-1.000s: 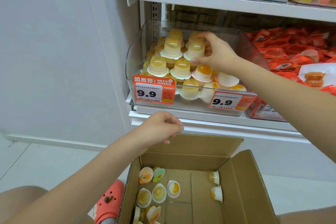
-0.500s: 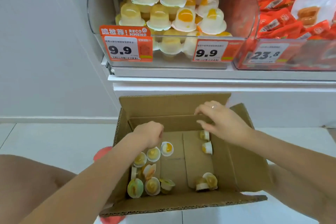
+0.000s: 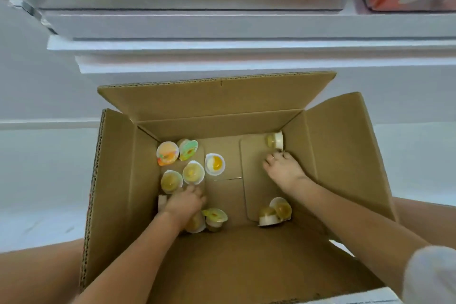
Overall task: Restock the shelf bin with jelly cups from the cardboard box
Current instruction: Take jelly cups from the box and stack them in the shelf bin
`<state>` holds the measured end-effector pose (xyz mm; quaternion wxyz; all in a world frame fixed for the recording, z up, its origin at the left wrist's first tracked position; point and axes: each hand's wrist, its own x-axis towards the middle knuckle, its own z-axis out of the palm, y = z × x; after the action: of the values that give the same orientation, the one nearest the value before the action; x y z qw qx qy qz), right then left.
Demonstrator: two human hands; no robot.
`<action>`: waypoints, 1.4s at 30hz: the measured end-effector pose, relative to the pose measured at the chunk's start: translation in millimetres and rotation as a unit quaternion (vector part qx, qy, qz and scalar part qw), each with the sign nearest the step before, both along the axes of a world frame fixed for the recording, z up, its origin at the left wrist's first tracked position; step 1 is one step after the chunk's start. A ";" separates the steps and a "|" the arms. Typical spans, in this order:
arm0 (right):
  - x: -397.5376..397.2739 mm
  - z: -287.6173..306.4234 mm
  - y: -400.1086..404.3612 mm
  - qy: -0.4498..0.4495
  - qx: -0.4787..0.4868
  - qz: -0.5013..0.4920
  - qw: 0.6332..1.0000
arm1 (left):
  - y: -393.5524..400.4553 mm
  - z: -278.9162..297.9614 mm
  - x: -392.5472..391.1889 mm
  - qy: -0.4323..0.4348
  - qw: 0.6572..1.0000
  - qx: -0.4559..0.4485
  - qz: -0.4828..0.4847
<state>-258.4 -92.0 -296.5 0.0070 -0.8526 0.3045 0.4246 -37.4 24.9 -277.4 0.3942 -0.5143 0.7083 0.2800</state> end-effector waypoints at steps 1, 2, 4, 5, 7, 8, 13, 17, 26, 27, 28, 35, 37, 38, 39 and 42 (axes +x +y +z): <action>3.2 -5.9 -1.9 0.002 -0.009 0.001 1.000 | -0.9 -4.1 2.7 0.000 1.000 -0.007 -0.022; 6.0 -10.5 -4.1 0.005 -0.015 -0.006 1.000 | -3.0 -7.5 5.2 -0.001 0.999 -0.010 -0.032; 7.5 -16.9 -8.4 0.007 -0.024 -0.027 0.999 | -4.0 -16.4 11.0 0.013 1.000 -0.016 -0.021; 6.8 -18.2 -10.1 0.006 -0.028 -0.036 0.999 | -4.8 -21.9 15.5 0.031 0.999 -0.019 0.015; 4.2 -16.1 -10.7 -0.011 -0.028 -0.047 0.998 | -5.0 -29.2 24.9 0.066 0.992 -0.029 0.106; 2.5 -14.0 -8.6 -0.029 -0.020 -0.061 0.998 | -4.2 -28.9 28.4 0.075 0.986 -0.034 0.148; 5.1 22.3 -0.1 -0.276 0.110 -0.429 0.853 | -7.9 4.3 36.7 0.137 0.930 -0.045 0.338; 8.0 100.4 -4.4 -0.334 0.372 -0.662 0.558 | -28.2 63.2 33.7 0.275 0.865 -0.063 0.416; 22.6 296.7 3.4 -0.524 0.405 -0.557 0.501 | -47.3 282.1 17.4 0.465 0.780 -0.202 0.368; 25.2 317.7 7.1 -0.563 0.364 -0.515 0.534 | -43.2 296.8 15.8 0.472 0.769 -0.224 0.367; 28.0 337.3 11.0 -0.601 0.313 -0.475 0.561 | -39.3 307.9 13.9 0.479 0.756 -0.251 0.370; 48.1 363.8 29.7 -0.745 0.159 -0.305 0.571 | -30.3 325.6 -12.0 0.519 0.653 -0.402 0.379; 48.6 360.6 28.3 -0.747 0.149 -0.311 0.568 | -31.4 323.0 -19.0 0.513 0.638 -0.433 0.377; 48.3 360.4 27.0 -0.745 0.142 -0.311 0.573 | -31.5 321.6 -21.7 0.513 0.631 -0.442 0.379; 47.7 360.5 25.4 -0.743 0.136 -0.310 0.577 | -31.6 320.8 -23.2 0.516 0.623 -0.448 0.381; 47.7 358.2 22.2 -0.740 0.126 -0.312 0.583 | -33.0 318.3 -25.8 0.532 0.600 -0.449 0.394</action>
<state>-210.6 -69.9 61.8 0.4692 -0.7150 0.3852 -0.3469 -63.2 -8.1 40.9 -0.4814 -0.6162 0.5578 0.2783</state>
